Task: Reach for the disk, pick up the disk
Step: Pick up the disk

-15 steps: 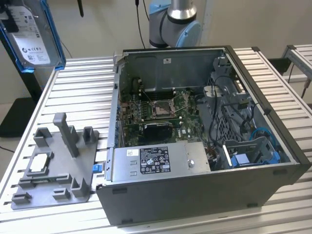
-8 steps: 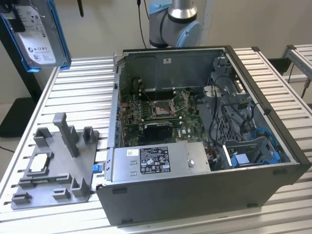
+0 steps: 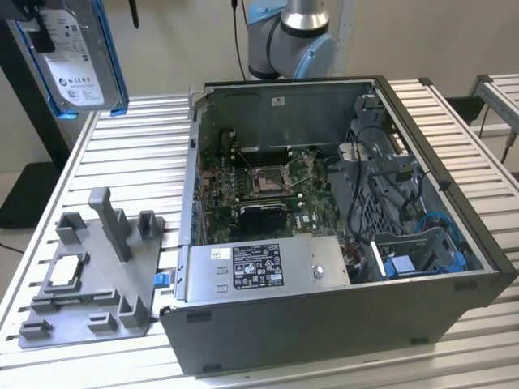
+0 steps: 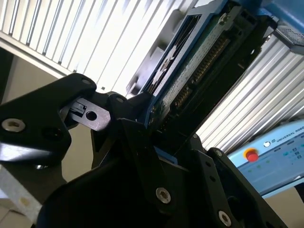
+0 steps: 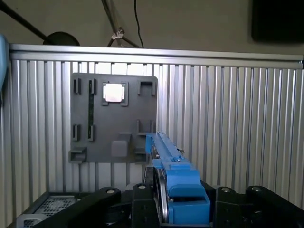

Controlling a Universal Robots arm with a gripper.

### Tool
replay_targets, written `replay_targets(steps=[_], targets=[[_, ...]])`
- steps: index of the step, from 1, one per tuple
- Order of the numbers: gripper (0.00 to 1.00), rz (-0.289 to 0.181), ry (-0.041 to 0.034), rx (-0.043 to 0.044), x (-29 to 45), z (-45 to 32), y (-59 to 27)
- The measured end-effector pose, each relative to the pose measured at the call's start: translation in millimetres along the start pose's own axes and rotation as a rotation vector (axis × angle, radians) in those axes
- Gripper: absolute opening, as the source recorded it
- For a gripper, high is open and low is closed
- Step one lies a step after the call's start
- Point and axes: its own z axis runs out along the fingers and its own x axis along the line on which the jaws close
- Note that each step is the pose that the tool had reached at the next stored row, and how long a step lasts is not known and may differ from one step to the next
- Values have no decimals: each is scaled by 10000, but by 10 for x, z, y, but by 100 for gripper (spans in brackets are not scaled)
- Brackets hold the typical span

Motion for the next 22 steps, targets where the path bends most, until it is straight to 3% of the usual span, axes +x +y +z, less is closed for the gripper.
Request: replay_targets(steps=[22], targets=[[0,-3,1,-1,-1,-5,-438]])
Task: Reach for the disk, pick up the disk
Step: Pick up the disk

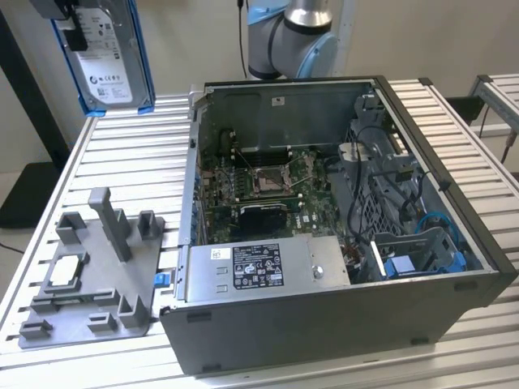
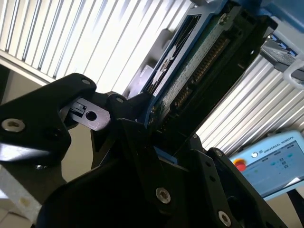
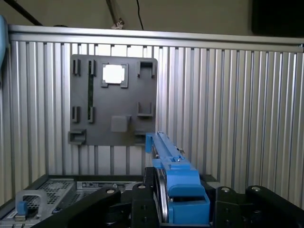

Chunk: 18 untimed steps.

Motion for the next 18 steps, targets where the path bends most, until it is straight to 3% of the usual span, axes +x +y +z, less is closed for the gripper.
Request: replay_targets(steps=[18], targets=[[0,-3,0,0,-1,-4,-361]])
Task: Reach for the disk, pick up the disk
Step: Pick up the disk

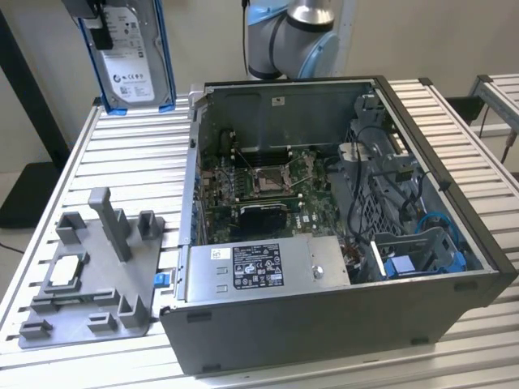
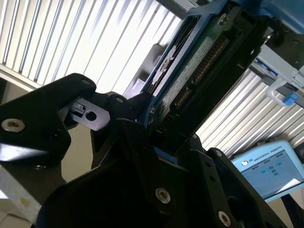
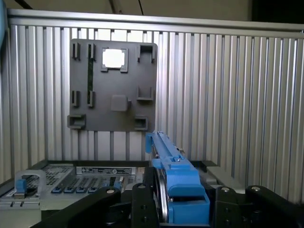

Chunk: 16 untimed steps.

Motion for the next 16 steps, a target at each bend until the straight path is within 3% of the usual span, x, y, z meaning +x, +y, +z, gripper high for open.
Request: replay_targets(steps=[16], targets=[[0,-2,0,0,-1,-4,-332]])
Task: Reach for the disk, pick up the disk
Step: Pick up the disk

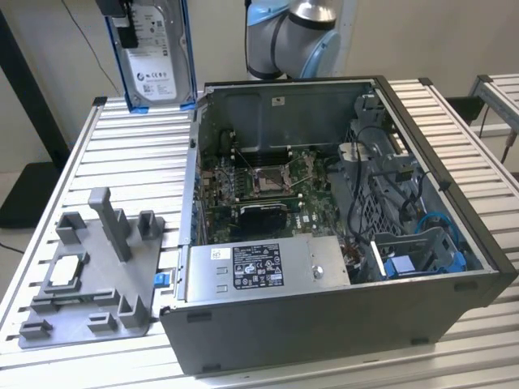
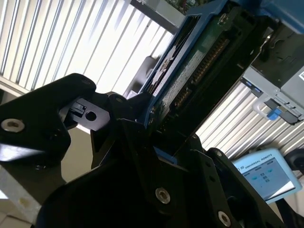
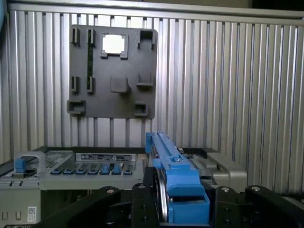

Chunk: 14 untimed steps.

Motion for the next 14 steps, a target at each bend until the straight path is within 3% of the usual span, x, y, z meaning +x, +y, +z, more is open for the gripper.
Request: replay_targets(steps=[14], targets=[[0,-3,0,0,-1,-3,-290]])
